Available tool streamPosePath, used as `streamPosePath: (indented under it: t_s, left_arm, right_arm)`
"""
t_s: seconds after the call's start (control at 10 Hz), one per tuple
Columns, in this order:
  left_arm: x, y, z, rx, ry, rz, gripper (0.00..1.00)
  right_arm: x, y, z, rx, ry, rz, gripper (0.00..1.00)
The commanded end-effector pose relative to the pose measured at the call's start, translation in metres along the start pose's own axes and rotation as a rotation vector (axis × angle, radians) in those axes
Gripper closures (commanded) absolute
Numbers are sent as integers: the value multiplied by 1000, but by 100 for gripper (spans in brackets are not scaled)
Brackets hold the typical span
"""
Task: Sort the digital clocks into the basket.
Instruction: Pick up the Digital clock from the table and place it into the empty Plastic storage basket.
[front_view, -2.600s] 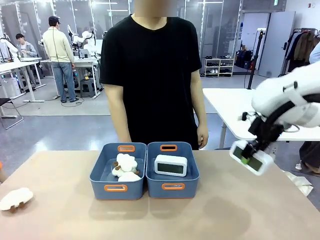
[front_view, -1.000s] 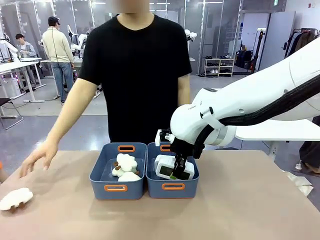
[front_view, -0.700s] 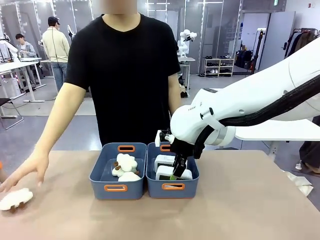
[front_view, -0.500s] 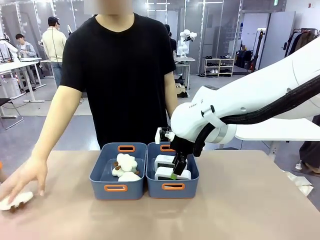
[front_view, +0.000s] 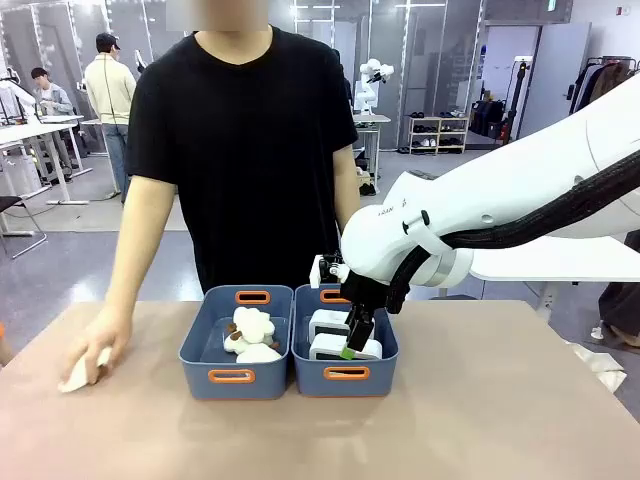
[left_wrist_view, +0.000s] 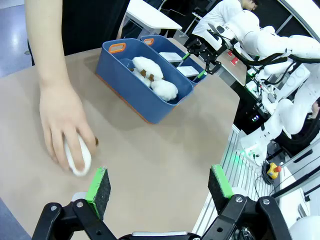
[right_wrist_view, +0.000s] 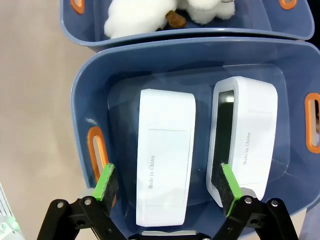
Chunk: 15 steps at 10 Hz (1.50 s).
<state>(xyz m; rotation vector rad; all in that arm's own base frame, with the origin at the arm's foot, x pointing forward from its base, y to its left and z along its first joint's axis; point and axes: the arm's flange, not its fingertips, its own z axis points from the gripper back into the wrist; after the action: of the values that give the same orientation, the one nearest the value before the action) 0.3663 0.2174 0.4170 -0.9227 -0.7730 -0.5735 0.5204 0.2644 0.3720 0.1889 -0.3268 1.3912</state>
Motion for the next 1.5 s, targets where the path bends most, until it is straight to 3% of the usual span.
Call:
streamPosePath:
  t_s: [0.0, 0.7, 1.0, 1.4]
  left_arm:
    - [2, -3, 0, 1, -2, 0, 0]
    - [2, -3, 0, 1, -2, 0, 0]
    - [2, -3, 0, 1, -2, 0, 0]
    - [2, -3, 0, 1, -2, 0, 0]
  right_arm:
    - [0, -1, 0, 0, 0, -1, 0]
    - [0, 0, 0, 0, 0, 0, 0]
    - [-86, 6, 91, 114, -301, -138, 0]
    - [-215, 9, 132, 308, -633, -447, 0]
